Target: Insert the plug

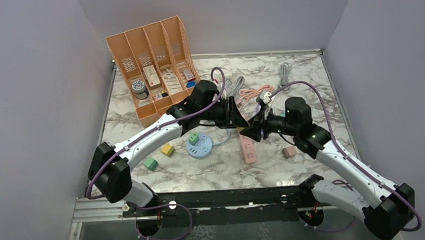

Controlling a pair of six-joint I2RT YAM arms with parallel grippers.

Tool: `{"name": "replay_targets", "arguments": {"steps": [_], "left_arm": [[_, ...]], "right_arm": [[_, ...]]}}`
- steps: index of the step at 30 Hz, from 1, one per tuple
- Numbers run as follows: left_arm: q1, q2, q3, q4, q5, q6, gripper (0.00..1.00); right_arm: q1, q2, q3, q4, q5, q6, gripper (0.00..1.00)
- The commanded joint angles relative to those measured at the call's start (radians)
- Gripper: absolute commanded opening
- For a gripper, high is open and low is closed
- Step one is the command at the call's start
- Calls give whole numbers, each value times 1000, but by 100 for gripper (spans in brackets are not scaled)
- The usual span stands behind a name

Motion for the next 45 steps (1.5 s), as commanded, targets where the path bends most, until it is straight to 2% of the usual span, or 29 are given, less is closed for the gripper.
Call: {"name": "replay_targets", "arguments": {"steps": [1, 4, 9, 11, 17, 23, 27, 37, 45], "left_arm": [[-12, 6, 34, -37, 51, 25, 19], [-12, -1, 39, -38, 33, 42, 13], [-11, -35, 53, -63, -72, 152, 10], [-11, -57, 53, -82, -139, 221, 10], [-11, -113, 23, -179, -341, 480, 10], [-11, -135, -43, -267, -466, 636, 10], [-11, -153, -94, -290, -524, 687, 9], [-11, -172, -183, -318, -601, 740, 6], [-11, -128, -220, -316, -560, 768, 3]], "right_arm": [[6, 1, 25, 41, 11, 22, 32], [5, 4, 29, 30, 39, 50, 42], [5, -18, 24, 17, 92, 110, 79], [5, -39, 18, 13, 114, 145, 84], [5, -129, -16, -21, 233, 366, 83], [5, -177, -32, -88, 373, 575, 79], [5, -194, -20, -150, 463, 648, 79], [5, -270, -4, -307, 723, 711, 79], [5, -253, -10, -367, 785, 751, 79]]}}
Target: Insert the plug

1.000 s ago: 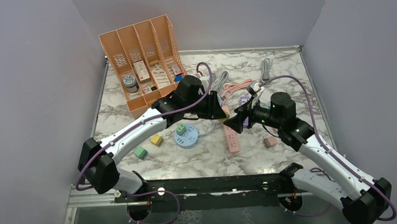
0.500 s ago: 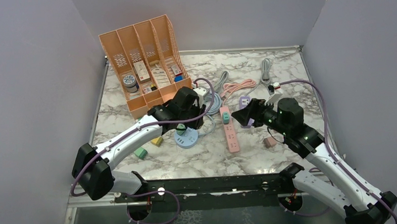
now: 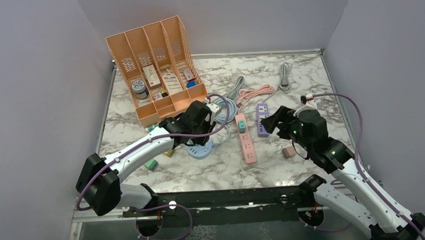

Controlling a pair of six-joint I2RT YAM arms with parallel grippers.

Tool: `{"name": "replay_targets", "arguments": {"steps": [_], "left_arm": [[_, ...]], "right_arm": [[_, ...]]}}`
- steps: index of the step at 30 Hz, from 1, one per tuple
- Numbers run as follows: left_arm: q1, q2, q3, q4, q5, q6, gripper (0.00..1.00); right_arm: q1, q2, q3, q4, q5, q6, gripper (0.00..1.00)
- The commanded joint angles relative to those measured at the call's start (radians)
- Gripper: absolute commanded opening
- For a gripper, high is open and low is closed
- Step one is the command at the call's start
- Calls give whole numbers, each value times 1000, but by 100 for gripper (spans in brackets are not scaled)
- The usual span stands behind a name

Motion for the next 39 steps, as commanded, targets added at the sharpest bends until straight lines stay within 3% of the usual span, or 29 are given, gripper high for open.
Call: {"name": "replay_targets", "arguments": {"steps": [1, 27, 39], "left_arm": [[-3, 21, -18, 1, 10, 33, 3], [-3, 47, -107, 87, 64, 15, 1], [-15, 44, -190, 104, 56, -145, 0]], "right_arm": [[3, 12, 10, -46, 75, 36, 79], [4, 44, -19, 39, 37, -10, 79], [3, 43, -22, 42, 47, -11, 79]]}}
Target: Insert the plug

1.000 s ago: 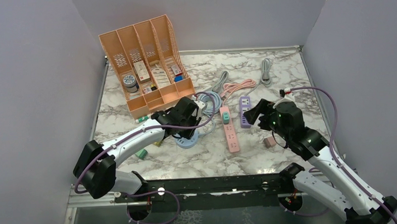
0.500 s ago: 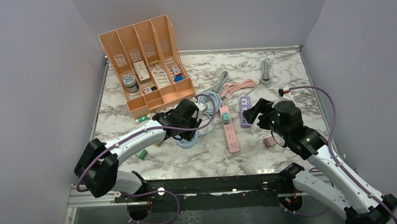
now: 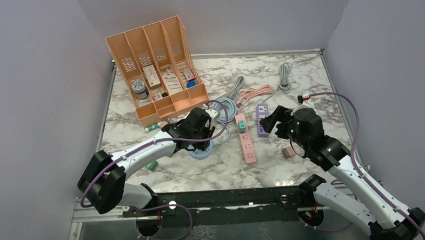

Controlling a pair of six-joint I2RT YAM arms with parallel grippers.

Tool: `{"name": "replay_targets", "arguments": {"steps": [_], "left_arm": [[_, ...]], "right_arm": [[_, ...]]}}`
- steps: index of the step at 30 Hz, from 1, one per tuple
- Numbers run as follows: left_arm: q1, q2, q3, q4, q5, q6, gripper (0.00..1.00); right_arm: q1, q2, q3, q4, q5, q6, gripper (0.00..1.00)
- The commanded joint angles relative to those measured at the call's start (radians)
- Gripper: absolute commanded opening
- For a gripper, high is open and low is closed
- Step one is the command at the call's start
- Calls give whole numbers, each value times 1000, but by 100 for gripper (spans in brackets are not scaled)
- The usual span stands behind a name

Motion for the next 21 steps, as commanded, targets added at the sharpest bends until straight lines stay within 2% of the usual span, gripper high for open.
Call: {"name": "replay_targets", "arguments": {"steps": [1, 6, 13, 16, 21], "left_arm": [[-19, 4, -75, -17, 17, -115, 0], [-40, -27, -125, -14, -6, -185, 1], [-115, -76, -173, -1, -120, -263, 13], [-160, -93, -201, 13, -213, -306, 13], [-237, -110, -252, 57, -339, -369, 8]], "right_arm": [[3, -5, -11, 33, 17, -8, 79], [3, -13, -19, 34, 23, -8, 79], [3, -16, -25, 36, 28, -5, 79], [3, -15, -26, 35, 31, -3, 79], [3, -22, -28, 28, 41, 2, 79]]}}
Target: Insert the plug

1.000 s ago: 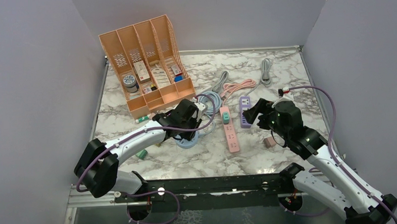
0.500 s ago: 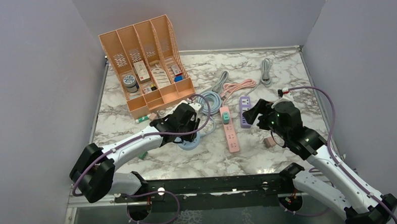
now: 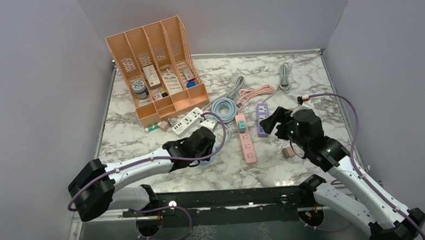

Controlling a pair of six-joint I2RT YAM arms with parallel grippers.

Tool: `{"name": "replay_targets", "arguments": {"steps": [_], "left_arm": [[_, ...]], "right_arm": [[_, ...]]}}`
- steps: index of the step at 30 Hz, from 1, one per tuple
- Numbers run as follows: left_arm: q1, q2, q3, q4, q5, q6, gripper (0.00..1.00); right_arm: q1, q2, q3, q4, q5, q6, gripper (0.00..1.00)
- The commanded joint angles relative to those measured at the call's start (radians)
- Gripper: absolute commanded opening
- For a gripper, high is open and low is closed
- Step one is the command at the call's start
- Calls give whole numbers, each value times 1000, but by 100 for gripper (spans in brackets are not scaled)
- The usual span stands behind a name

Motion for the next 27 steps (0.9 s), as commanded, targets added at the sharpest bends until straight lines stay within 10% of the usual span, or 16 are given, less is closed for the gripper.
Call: {"name": "replay_targets", "arguments": {"steps": [1, 11, 20, 27], "left_arm": [[-76, 15, -86, -71, -133, -95, 7], [-130, 86, -100, -36, -170, -126, 6], [-98, -34, 75, -170, -169, -106, 57], [-12, -8, 188, -253, -53, -105, 70]], "right_arm": [[3, -21, -12, 24, 40, 3, 79], [3, -30, -9, 10, 62, 4, 79], [3, -31, -14, 7, 66, 11, 79], [3, -31, -18, 7, 61, 18, 79]]}}
